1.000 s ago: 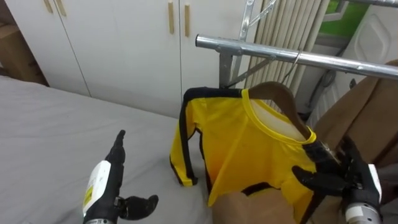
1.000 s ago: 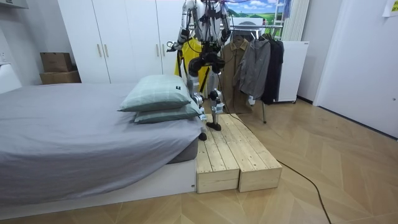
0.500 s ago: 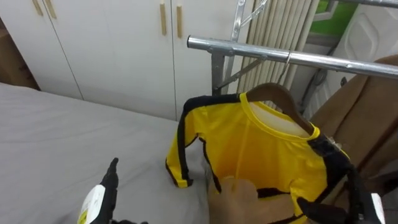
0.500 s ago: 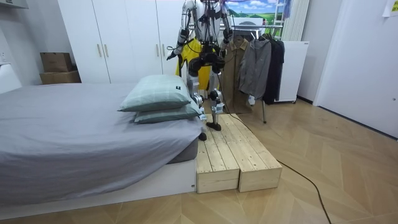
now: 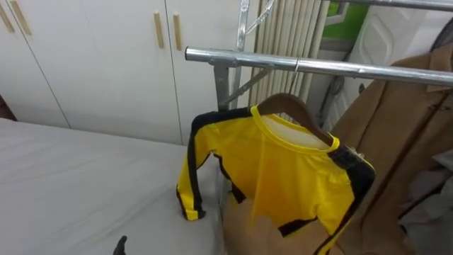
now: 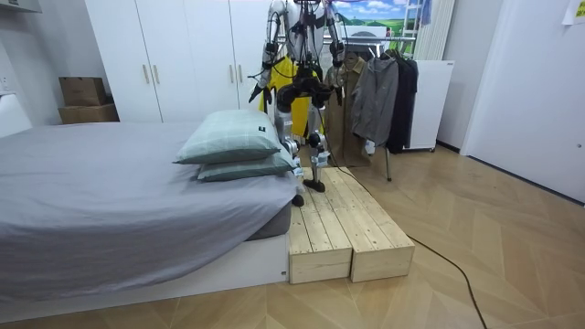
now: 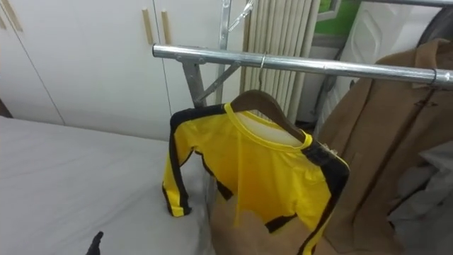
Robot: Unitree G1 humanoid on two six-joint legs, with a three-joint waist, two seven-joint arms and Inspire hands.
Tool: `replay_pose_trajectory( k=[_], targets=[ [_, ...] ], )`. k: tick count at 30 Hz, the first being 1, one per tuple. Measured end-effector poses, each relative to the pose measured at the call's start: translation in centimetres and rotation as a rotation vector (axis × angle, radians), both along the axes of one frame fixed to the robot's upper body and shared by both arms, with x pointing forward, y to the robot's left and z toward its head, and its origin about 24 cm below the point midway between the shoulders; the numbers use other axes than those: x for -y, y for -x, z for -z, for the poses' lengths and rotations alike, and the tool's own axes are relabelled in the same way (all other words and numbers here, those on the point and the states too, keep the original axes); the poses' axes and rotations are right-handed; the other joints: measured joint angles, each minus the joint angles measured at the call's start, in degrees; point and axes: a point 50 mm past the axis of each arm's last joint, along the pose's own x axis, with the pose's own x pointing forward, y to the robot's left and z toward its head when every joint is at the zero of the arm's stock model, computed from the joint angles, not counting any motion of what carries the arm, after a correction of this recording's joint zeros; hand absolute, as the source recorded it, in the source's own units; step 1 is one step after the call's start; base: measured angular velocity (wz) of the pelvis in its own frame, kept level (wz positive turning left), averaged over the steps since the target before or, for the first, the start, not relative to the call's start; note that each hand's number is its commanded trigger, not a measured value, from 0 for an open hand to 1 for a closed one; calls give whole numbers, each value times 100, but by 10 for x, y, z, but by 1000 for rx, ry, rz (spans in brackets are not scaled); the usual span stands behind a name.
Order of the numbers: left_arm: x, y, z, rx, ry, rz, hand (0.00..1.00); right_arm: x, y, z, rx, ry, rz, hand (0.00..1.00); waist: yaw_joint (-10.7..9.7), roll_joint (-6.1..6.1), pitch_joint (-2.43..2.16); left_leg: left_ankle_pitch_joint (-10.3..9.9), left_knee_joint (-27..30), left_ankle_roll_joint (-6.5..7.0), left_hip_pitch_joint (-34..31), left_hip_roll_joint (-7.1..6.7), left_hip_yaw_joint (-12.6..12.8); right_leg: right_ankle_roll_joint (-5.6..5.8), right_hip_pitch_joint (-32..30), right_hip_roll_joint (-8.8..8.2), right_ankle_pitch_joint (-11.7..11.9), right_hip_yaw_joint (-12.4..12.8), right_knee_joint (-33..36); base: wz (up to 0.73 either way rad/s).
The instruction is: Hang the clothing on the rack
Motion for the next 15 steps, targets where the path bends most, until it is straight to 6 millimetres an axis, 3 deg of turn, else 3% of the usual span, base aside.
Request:
replay_pose_trajectory(
  k=[5,15],
  targets=[
    [-1,10,8,-52,-1,-9,0,-14,10,9,-41,-66,-28,0,-55,55,8,-2,-1,-2,71,-2,13,5,18,29,-5,56,78,-6],
    [-2,16,11,-78,-5,-15,0,-18,32,22,-136,-196,-52,0,-48,121,11,-26,-103,-37,50,-17,-21,19,-75,33,-5,5,181,2]
  ],
)
